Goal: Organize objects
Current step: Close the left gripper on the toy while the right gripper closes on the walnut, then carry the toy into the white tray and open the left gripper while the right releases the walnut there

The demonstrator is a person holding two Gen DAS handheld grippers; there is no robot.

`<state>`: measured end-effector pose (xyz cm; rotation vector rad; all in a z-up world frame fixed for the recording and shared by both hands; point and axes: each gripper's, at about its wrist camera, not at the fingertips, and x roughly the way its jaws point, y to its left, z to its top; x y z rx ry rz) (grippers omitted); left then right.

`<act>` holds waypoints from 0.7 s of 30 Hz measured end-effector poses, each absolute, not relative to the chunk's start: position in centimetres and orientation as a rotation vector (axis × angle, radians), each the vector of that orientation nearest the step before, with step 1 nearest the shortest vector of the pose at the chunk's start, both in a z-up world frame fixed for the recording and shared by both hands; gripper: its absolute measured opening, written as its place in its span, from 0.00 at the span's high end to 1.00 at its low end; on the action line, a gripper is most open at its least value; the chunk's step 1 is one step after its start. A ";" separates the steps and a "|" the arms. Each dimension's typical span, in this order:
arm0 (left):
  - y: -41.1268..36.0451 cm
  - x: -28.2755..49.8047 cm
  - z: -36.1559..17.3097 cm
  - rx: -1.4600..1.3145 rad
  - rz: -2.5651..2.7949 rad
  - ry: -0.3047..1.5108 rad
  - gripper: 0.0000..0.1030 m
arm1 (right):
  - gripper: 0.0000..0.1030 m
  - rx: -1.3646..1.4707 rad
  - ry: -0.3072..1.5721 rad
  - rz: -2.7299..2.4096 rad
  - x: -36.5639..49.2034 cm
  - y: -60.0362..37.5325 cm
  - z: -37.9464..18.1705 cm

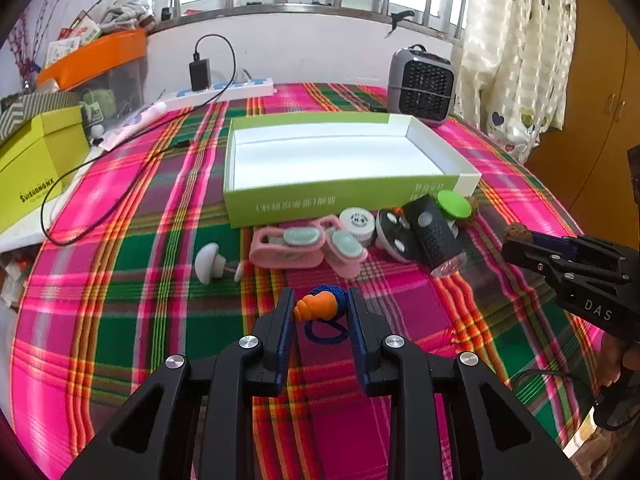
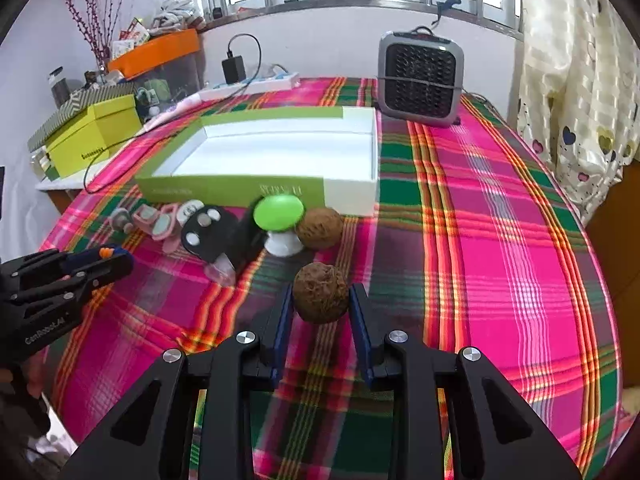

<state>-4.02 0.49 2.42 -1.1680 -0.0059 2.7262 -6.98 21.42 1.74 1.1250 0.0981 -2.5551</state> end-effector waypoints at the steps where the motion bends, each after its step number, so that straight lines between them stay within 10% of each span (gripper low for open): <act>1: 0.5 -4.2 2.7 -1.163 2.727 -0.004 0.77 | 0.71 1.118 0.093 -2.552 -7.0 21.4 1.9; 21: 0.2 -12.6 5.8 -1.113 2.721 -0.081 0.77 | 0.71 1.067 0.080 -2.484 -13.9 18.6 4.8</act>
